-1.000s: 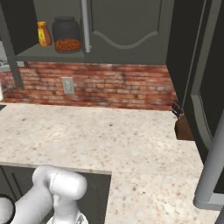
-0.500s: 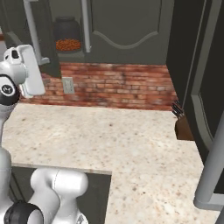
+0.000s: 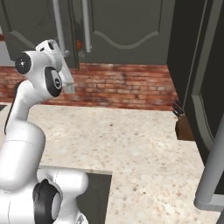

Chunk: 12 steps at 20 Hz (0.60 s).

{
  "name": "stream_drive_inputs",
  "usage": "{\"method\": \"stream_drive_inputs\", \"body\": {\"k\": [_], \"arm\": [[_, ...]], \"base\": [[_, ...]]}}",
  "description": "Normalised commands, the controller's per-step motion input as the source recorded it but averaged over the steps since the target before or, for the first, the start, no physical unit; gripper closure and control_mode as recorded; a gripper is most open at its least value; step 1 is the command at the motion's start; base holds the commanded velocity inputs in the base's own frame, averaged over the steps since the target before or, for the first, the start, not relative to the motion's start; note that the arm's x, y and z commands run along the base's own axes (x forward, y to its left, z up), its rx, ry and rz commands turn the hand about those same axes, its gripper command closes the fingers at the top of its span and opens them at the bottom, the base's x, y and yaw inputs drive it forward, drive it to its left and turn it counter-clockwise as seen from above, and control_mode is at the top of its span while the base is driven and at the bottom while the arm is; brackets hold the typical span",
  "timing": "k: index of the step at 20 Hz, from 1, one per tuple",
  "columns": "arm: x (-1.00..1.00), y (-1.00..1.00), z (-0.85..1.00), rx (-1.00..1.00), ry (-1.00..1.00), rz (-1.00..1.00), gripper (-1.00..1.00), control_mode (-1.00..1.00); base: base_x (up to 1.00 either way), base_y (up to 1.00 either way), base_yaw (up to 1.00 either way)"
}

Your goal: Pick the jar and jar from the dining table and place them in the open cabinet. Close the cabinet after placing the objects.

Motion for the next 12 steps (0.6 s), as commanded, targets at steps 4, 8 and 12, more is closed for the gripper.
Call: {"method": "stream_drive_inputs", "body": {"k": [4,8,12], "arm": [[0.65,-0.76,0.0,0.0,0.19,0.22,-1.0,-1.0],[0.6,-0.7,0.0,0.0,0.2,0.17,-1.0,-1.0],[0.67,-0.49,0.0,0.0,0.25,0.1,-1.0,-1.0]], "base": [[0.0,0.0,0.0],[0.0,0.0,0.0],[0.0,0.0,0.0]]}}
